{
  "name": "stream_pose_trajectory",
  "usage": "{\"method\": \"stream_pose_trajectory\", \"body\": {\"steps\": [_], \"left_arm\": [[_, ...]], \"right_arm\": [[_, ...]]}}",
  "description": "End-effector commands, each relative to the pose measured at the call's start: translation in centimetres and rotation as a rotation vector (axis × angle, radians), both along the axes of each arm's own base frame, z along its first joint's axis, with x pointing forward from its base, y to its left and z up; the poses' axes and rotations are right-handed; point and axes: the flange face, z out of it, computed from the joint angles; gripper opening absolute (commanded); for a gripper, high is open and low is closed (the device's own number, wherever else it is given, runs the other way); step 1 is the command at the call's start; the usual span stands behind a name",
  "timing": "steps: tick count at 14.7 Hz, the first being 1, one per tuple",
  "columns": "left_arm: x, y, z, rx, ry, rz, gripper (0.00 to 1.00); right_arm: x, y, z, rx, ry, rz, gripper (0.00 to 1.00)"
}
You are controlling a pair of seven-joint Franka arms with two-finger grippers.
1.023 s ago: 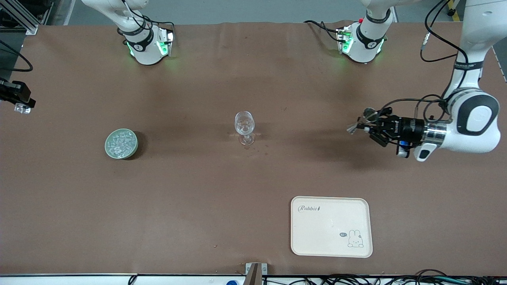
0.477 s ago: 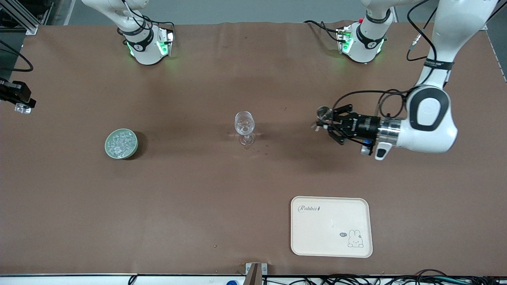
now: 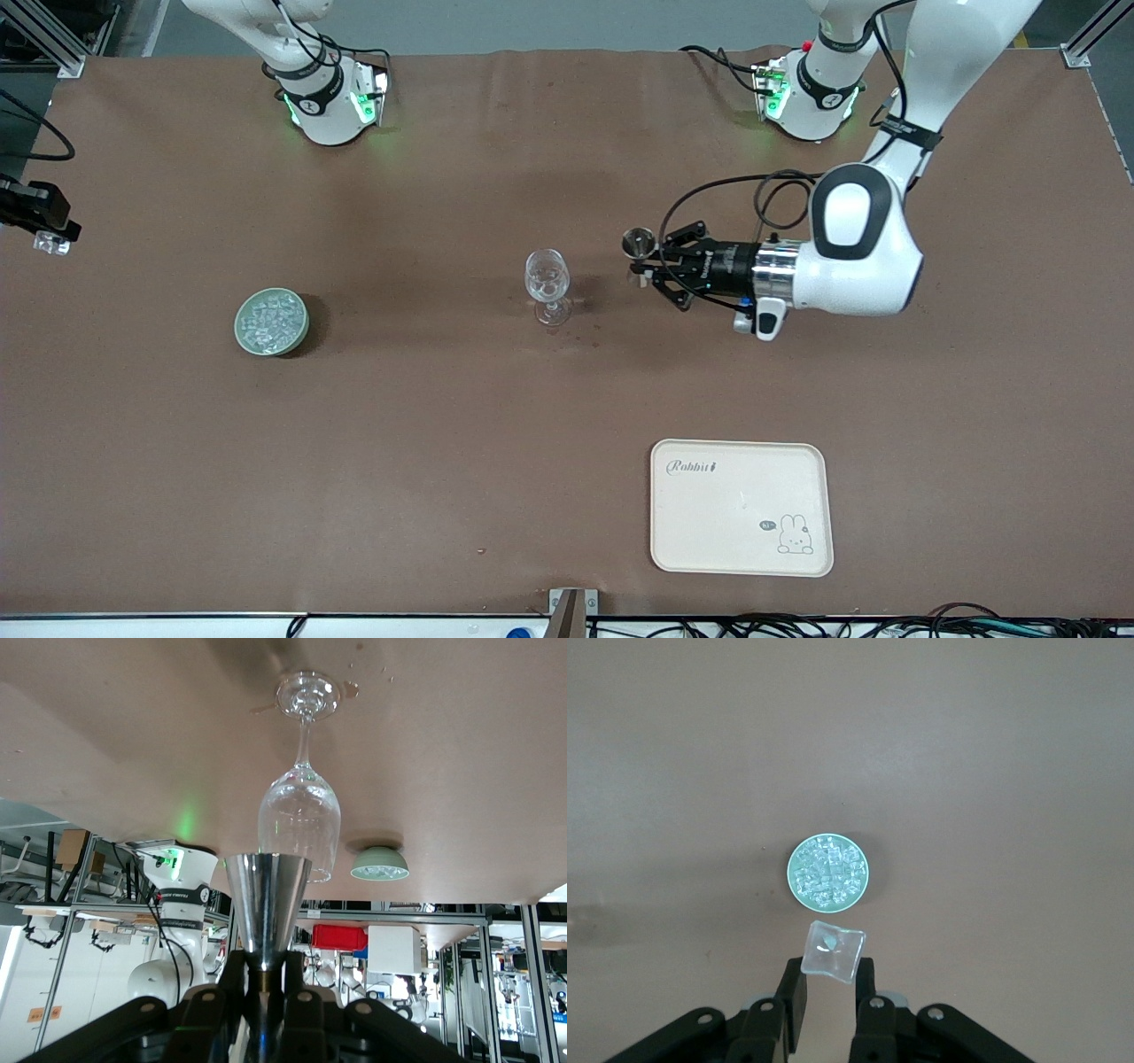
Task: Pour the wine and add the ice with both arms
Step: 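Carry the metal jigger over the wine glass with the left gripper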
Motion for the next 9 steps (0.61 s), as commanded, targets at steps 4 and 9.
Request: {"method": "stream_pose_trajectory", "body": {"steps": [4,9], "left_arm": [[-1.5,-4.4,-0.7,0.112,-0.061,-0.036,0.01],[-1.8,-6.2,-1.0,0.127,-0.119,-0.001,0.01]], "right_arm": [[-0.2,0.3,0.0,0.008,0.004,-0.005,0.0],[-0.2,0.6,-0.2,0.047,0.003,-0.007,0.0]]}}
